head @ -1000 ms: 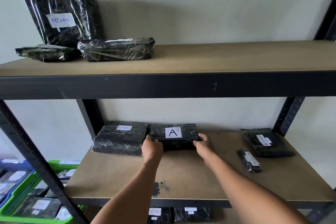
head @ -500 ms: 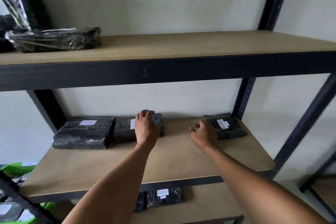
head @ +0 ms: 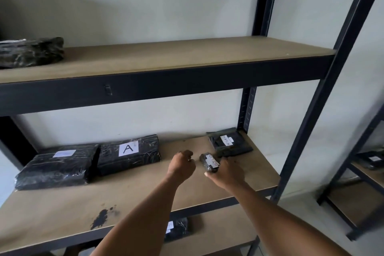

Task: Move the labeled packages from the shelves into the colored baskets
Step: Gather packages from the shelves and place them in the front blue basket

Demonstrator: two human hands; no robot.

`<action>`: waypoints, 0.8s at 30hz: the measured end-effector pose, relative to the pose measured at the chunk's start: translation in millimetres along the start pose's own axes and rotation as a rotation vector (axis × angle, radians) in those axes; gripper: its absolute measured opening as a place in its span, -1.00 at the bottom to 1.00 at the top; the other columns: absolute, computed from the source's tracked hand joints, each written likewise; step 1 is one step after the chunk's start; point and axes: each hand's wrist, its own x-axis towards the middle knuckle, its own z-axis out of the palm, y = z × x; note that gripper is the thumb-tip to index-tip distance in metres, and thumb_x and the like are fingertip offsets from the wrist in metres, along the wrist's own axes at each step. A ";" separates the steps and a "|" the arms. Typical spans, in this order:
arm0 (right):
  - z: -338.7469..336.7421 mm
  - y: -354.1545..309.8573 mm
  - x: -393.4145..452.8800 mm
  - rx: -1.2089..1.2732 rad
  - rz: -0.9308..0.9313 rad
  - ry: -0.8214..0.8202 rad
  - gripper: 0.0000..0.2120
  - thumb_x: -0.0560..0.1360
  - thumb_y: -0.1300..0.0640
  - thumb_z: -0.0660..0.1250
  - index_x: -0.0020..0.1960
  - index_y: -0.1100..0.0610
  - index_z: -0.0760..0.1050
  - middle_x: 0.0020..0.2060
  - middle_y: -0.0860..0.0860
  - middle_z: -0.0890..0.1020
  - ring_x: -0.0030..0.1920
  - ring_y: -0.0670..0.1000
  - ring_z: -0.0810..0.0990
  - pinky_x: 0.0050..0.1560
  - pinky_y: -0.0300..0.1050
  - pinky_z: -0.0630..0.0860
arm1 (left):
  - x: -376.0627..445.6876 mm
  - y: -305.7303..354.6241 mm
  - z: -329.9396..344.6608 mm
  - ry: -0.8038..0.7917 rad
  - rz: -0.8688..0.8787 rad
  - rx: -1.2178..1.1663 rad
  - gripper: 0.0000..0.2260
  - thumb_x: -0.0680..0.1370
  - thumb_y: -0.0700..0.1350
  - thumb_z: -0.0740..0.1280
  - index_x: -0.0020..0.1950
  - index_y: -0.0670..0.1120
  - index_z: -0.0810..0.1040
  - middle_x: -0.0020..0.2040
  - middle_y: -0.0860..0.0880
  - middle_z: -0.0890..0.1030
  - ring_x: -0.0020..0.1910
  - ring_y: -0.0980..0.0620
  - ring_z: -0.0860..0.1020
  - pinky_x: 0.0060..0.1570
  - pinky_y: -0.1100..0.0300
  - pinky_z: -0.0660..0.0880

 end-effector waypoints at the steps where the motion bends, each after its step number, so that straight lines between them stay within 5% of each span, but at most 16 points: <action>1: 0.6 -0.6 0.9 0.008 -0.026 -0.015 -0.36 0.31 -0.32 0.40 0.20 0.10 0.49 0.18 0.06 0.54 0.21 0.13 0.52 0.11 -0.01 0.49 | 0.4 -2.5 2.2 -0.014 -0.028 -0.014 -0.69 0.54 -0.21 0.30 0.26 -0.17 0.62 0.19 -0.16 0.66 0.19 -0.16 0.59 0.15 0.14 0.49; 4: -0.1 -1.1 3.5 0.105 -0.127 -0.045 -0.54 0.36 -0.14 0.42 0.12 0.11 0.47 0.12 0.07 0.53 0.17 0.15 0.53 0.02 -0.07 0.44 | 2.9 -6.3 1.6 -0.029 -0.156 -0.154 -0.71 0.56 -0.15 0.31 0.24 -0.21 0.61 0.09 -0.17 0.66 0.07 -0.14 0.63 0.05 0.17 0.55; 7: -2.9 -3.2 8.1 0.239 -0.304 -0.056 -0.69 0.38 0.09 0.43 0.09 0.08 0.46 0.06 0.03 0.56 0.09 0.09 0.56 -0.09 -0.13 0.37 | 2.3 -3.5 -7.0 -0.046 -0.253 -0.427 -0.83 0.62 -0.18 0.28 -0.09 -0.18 0.62 -0.16 -0.13 0.59 -0.25 -0.03 0.55 -0.24 0.20 0.51; 15: -19.2 -30.8 27.7 0.492 -0.466 0.118 -0.48 0.35 0.39 0.44 0.27 0.08 0.54 0.12 0.00 0.63 0.11 -0.02 0.59 0.13 -0.25 0.47 | 0.4 -8.8 -42.0 -0.026 -0.240 -0.925 -0.83 0.60 -0.24 0.38 0.18 -0.14 0.66 -0.08 -0.06 0.67 -0.12 0.01 0.60 -0.02 0.13 0.60; 19: -22.4 -41.2 29.3 0.504 -0.458 0.156 -0.48 0.38 0.33 0.45 0.29 0.02 0.49 0.05 -0.04 0.65 -0.06 -0.03 0.61 0.01 -0.14 0.54 | 1.1 -5.8 -56.8 -0.015 -0.233 -1.103 -0.82 0.59 -0.26 0.38 0.19 -0.16 0.63 -0.01 -0.12 0.67 -0.07 -0.05 0.62 -0.06 0.15 0.62; 24: -24.2 -47.7 32.1 0.493 -0.490 0.170 -0.47 0.39 0.32 0.44 0.30 0.02 0.48 0.06 -0.06 0.63 -0.15 -0.09 0.55 -0.07 -0.25 0.45 | 0.2 -3.5 -66.4 -0.010 -0.228 -1.171 -0.80 0.59 -0.28 0.37 0.21 -0.20 0.62 0.03 -0.13 0.67 -0.03 -0.06 0.62 -0.01 0.16 0.64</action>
